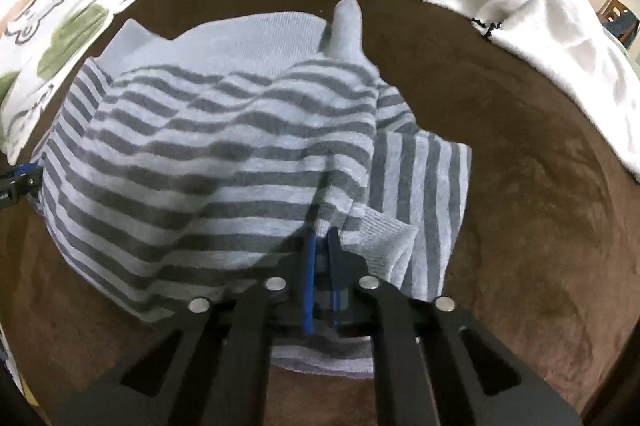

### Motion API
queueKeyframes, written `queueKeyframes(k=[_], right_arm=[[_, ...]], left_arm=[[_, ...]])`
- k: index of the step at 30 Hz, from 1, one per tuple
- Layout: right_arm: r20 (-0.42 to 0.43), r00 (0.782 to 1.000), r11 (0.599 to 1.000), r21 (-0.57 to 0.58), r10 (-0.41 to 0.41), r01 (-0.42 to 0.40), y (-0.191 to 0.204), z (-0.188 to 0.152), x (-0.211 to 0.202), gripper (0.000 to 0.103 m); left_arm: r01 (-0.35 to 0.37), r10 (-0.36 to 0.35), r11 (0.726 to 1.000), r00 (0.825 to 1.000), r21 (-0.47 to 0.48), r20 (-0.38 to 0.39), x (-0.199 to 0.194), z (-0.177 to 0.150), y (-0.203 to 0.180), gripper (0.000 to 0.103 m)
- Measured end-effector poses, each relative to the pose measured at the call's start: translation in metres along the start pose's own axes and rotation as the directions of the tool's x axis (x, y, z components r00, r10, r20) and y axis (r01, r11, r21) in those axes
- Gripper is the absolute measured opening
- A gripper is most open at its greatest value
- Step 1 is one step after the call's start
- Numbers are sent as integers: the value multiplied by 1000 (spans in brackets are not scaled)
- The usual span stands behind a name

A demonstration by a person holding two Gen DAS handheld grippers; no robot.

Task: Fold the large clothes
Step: 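Lower the folded hem onto the hoodie with both tools and release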

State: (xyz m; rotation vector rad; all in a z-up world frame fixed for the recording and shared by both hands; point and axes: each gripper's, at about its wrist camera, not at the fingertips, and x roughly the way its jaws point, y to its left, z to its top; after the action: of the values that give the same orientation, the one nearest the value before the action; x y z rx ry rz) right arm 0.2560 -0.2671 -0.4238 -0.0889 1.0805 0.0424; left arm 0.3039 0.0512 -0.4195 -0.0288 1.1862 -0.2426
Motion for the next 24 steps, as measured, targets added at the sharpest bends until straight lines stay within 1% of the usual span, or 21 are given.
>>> queueKeyframes(k=[2,5,8,11,14,16,20,21,23,24], right_arm=[[23,1000,999,31,-9,9,-4,-2,-6,4],[31,998,995,83,-51,48,-16,-8,-16,3],[14,997,988,139,-71,69,-31,-15,-20,3],[-17,996,986,144,-83,85,-35,-22,-18,3],[-68,995,984,162,-69,79,-36,-31,-4,3],[-71,996,978,197,-54,67,-39,-34,-1,4],[-67,997,969,244,-31,46,-45,-36,0,5],[-65,998,968,247,-25,40,-46,-37,0,6],[-55,998,965,261,-12,26,-50,-37,-2,10],[-44,999,964,265,-10,22,-51,-38,-5,17]], left_arm=[[-7,7,1000,1000,-17,4,0,-1,4,12],[-1,2,999,1000,-38,8,-3,-3,11,11],[-37,38,999,999,-15,13,-9,-4,10,10],[-66,66,998,998,-21,13,-17,-5,16,10],[-72,71,996,997,-52,-14,-14,-8,28,11],[-71,69,995,997,-70,-28,-6,-10,32,11],[-85,83,993,996,-81,-31,1,-11,32,12],[-88,85,993,996,-85,-28,1,-11,31,15],[-86,84,993,996,-83,-29,0,-12,31,17],[-77,75,993,997,-87,-29,0,-11,31,20]])
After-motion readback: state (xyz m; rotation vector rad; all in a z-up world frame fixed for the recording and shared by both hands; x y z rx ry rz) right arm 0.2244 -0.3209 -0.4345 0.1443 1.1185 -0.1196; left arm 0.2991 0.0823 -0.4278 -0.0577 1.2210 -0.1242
